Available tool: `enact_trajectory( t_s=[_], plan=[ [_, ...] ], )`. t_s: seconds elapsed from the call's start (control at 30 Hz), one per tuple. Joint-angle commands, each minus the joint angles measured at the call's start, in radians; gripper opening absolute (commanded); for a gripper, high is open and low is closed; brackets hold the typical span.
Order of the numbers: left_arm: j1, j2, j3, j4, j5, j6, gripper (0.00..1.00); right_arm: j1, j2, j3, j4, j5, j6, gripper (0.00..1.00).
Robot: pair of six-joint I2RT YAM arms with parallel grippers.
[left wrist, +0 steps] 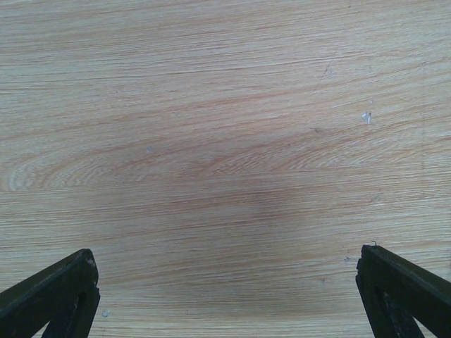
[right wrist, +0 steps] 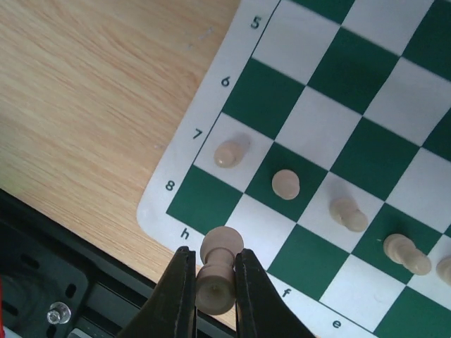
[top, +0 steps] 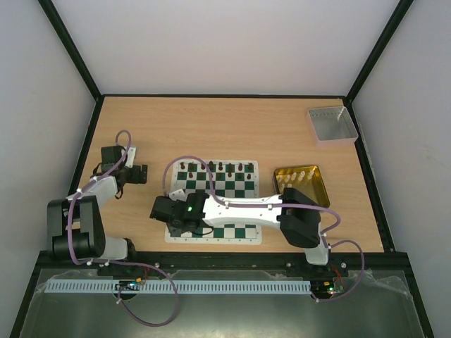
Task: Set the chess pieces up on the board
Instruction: Place the chess piece on the chessboard.
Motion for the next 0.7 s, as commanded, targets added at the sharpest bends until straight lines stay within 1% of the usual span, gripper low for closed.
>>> enact_trajectory(
  t_s=[0.0, 0.23, 0.67],
  plan=[
    [0.006, 0.005, 0.004, 0.005, 0.004, -0.011, 1.00, 0.012, 0.029, 0.031, -0.042, -0.007, -0.017, 0.04],
    [0.006, 0.004, 0.005, 0.003, 0.013, -0.008, 0.99, 0.012, 0.085, 0.032, -0.008, -0.019, -0.023, 0.04],
    [0.008, 0.014, 0.012, -0.004, 0.024, -0.004, 0.99, 0.011, 0.173, 0.099, 0.022, -0.038, -0.054, 0.04]
  ],
)
